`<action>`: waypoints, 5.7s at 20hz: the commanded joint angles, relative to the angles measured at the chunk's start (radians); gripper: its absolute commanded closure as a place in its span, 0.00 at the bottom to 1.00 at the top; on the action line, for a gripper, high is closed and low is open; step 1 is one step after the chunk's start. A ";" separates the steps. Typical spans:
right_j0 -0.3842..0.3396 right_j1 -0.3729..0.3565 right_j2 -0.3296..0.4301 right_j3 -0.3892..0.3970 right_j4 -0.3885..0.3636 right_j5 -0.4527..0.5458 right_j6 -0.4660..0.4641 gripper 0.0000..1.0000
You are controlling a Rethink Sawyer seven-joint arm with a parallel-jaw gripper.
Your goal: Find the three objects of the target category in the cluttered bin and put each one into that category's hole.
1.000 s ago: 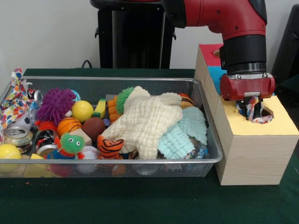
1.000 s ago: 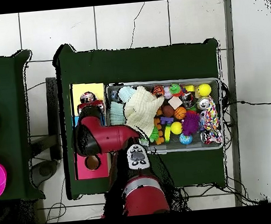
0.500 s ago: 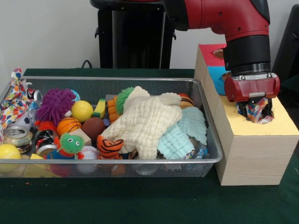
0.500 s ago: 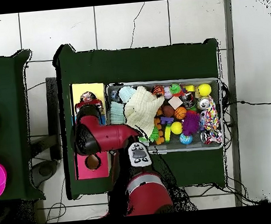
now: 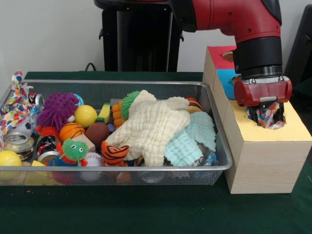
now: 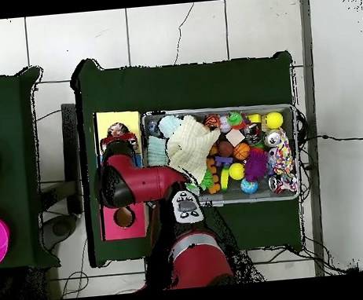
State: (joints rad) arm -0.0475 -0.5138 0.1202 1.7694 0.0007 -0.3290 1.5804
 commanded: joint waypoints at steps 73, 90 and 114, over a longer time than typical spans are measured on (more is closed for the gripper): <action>-0.109 -0.130 0.085 0.057 0.048 0.389 0.155 1.00; -0.104 -0.115 0.074 0.049 0.052 0.376 0.161 0.00; -0.085 -0.221 0.064 0.067 0.081 0.459 0.181 0.00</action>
State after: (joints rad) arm -0.1299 -0.7224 0.1878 1.8157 0.0385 0.0094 1.5804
